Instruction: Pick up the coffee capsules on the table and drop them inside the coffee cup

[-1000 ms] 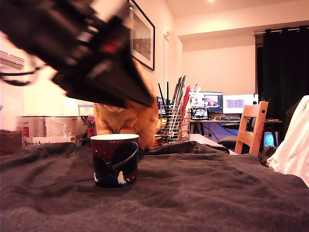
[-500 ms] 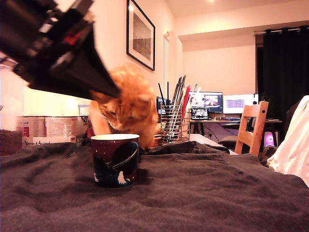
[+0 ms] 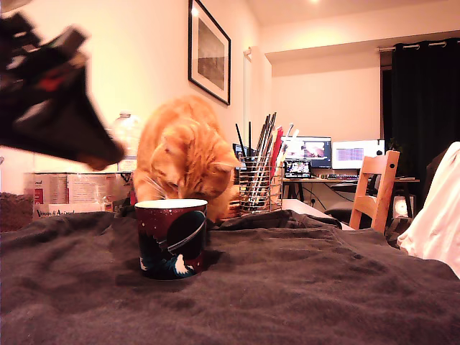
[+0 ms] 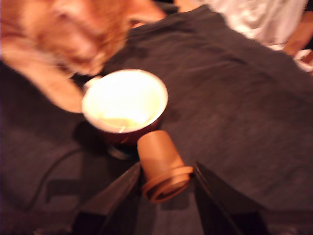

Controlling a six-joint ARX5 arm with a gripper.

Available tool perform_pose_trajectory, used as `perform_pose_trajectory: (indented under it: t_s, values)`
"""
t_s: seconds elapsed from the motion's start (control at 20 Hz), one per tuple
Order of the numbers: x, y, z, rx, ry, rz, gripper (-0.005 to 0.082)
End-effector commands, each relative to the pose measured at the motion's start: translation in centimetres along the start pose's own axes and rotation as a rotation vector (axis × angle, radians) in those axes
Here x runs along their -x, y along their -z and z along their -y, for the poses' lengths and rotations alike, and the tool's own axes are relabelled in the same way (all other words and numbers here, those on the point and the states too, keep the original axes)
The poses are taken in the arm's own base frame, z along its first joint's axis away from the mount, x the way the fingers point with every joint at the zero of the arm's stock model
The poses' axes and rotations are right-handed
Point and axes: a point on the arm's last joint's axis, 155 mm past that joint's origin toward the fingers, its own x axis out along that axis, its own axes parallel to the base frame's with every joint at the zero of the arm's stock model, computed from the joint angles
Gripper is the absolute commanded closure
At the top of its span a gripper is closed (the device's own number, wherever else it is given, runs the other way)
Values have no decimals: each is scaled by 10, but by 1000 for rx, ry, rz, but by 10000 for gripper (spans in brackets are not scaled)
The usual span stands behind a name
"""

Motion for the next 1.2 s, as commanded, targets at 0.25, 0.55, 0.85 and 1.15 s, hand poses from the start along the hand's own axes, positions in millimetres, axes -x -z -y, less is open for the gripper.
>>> perform_pose_trajectory:
  t_s: [0.25,0.55,0.85,1.15]
  values:
    - [12,-6,-15,29,-38,44,503]
    - [11,-6,-16,31,-41,44,503]
    - [11,-6,-16,31,-41,44,503]
    - [12,-6,-16,31,-40,44,503]
